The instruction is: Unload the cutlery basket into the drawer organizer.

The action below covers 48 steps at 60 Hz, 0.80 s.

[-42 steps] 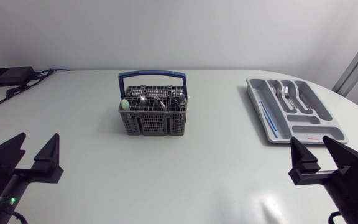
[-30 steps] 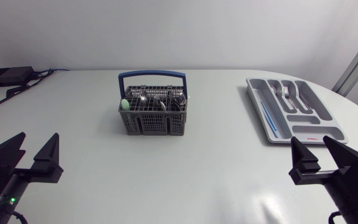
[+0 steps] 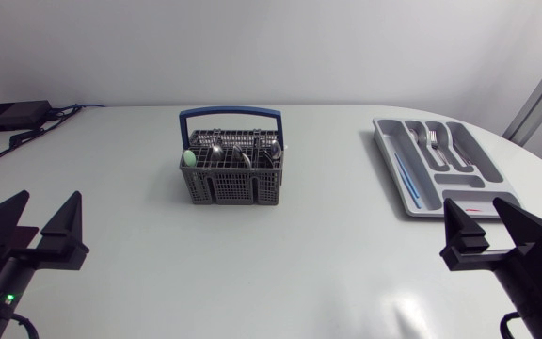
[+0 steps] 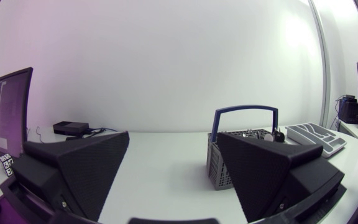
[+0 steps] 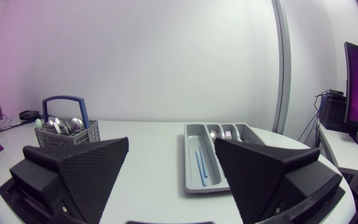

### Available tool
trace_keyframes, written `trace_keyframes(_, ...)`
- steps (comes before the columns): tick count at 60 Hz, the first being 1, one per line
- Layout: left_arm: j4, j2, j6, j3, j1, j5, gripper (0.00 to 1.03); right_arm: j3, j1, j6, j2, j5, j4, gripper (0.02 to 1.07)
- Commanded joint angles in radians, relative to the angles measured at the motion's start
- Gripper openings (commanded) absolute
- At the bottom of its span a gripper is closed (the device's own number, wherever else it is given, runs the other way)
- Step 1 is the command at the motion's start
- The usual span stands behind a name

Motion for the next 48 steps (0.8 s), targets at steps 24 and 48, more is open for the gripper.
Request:
trace_keyframes(24, 0.011, 0.354, -0.101, 0.242, -0.013, -0.009, 0.99, 0.154, 0.005, -0.003, 0.301, 0.01, 0.107, 1.02)
trace_keyframes(48, -0.053, 0.585, -0.174, 0.377, -0.044, -0.017, 0.99, 0.308, 0.043, 0.005, 0.548, 0.031, 0.108, 1.02)
